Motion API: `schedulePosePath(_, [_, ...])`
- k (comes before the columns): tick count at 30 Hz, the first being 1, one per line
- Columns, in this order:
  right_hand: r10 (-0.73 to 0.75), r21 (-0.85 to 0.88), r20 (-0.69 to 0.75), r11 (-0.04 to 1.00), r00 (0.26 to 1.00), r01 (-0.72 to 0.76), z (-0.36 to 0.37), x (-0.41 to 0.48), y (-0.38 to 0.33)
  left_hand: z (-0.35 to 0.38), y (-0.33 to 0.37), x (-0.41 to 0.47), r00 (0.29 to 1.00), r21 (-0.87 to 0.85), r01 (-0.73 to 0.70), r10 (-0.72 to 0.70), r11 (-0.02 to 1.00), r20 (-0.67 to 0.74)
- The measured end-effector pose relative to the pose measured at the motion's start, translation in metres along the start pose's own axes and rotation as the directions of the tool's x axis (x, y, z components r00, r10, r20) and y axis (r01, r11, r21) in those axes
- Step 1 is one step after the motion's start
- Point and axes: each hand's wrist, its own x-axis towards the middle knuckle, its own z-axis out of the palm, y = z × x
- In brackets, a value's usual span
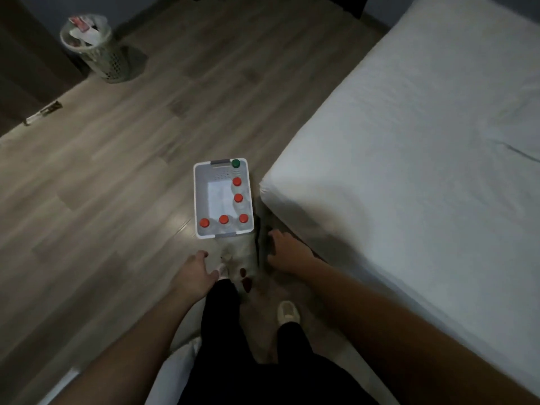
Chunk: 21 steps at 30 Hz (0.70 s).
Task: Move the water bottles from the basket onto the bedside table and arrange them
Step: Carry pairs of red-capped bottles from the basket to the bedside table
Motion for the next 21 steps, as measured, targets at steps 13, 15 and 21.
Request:
schedulePosePath(13, [0.224, 0.256, 0.056, 0.939, 0.973, -0.23, 0.069, 0.196, -0.082, -0.059, -0.019, 0.237, 0.968, 0.274, -0.187, 0.129, 0.943, 0.217])
schedulePosePath(15, [0.224, 0.283, 0.035, 0.932, 0.974, -0.225, 0.082, 0.223, -0.081, -0.049, -0.023, 0.265, 0.96, 0.296, -0.228, 0.164, 0.928, 0.226])
schedulePosePath(21, [0.221, 0.271, 0.035, 0.937, 0.975, -0.222, 0.118, 0.282, -0.069, -0.007, -0.03, 0.314, 0.913, 0.459, -0.355, 0.196, 0.814, 0.359])
